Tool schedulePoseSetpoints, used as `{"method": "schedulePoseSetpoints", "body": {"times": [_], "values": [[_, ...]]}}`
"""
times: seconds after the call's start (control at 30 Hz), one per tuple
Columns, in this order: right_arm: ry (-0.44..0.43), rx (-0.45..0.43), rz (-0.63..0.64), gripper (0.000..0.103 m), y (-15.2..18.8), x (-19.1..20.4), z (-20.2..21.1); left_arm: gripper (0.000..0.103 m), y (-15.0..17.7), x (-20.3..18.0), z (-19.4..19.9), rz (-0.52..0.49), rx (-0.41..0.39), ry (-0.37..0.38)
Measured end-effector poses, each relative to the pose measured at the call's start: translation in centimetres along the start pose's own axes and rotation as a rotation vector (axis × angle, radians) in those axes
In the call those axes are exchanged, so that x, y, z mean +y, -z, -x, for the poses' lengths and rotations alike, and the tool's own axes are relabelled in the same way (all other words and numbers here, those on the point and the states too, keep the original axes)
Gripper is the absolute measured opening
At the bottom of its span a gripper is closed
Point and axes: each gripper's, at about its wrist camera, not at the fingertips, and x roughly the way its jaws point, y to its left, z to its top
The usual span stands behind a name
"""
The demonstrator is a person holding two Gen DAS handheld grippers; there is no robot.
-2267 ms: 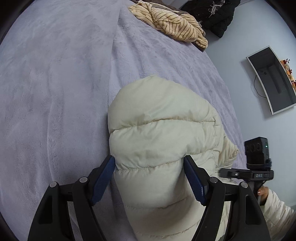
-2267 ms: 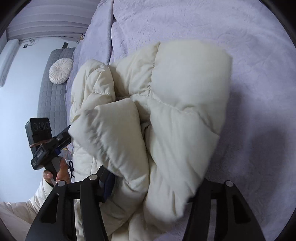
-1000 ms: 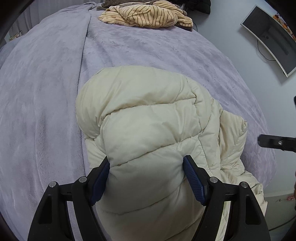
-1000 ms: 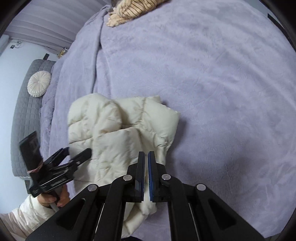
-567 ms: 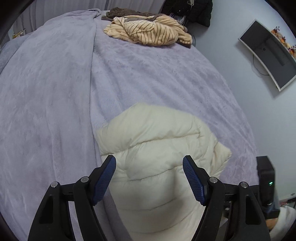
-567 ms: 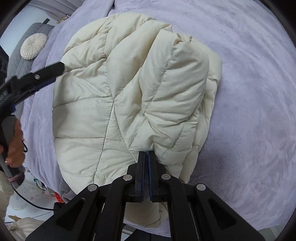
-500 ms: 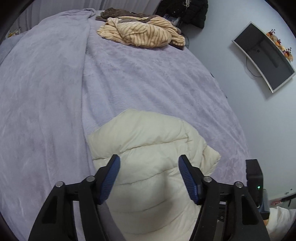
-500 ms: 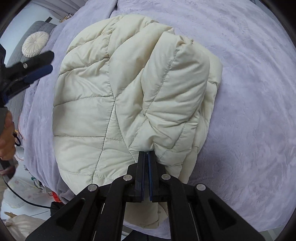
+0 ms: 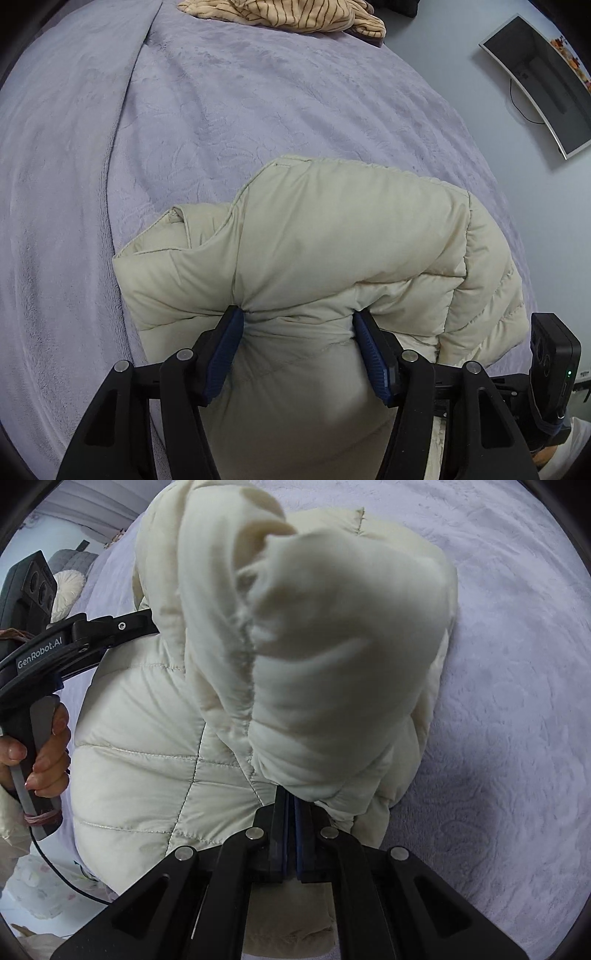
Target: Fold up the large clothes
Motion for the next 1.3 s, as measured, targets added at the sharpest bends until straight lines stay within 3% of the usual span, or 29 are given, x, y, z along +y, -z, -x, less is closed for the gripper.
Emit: {"method": "schedulePoseSetpoints", "body": {"times": [0.47,0.67,0.8,0.87,1.0,1.3], "values": [[-0.016,-0.005,-0.034,0.001,-0.7,-1.0,1.6,0.064,0.3,-0.1,0.1,-0.003,-0.011,-0.020],[-0.084,-0.146,-0.047,0.003,-0.9,-1.0,6.5,0.064,0.5,-0.3,0.5,-0.008,-0.018,-0.027],[-0.117,-0.247,-0.114,0.003,-3.2,-2.7,9.3,0.064,0.5,-0.3,0.5,-0.007,-0.019,-0.029],[-0.110,-0.255,-0.179,0.003,-4.6,-4.0,8.7,0.064,0.4,-0.3,0.4,-0.005,-0.021,-0.030],[-0.173,-0.187,-0.291,0.003,-5.5,-6.1,4.5,0.064,0.4,-0.6,0.3,-0.006,-0.022,-0.040],[-0.175,-0.171,-0.277,0.001,-4.4,-7.1,0.7,0.064,0.3,-0.8,0.1,-0.010,-0.020,-0.065]]}}
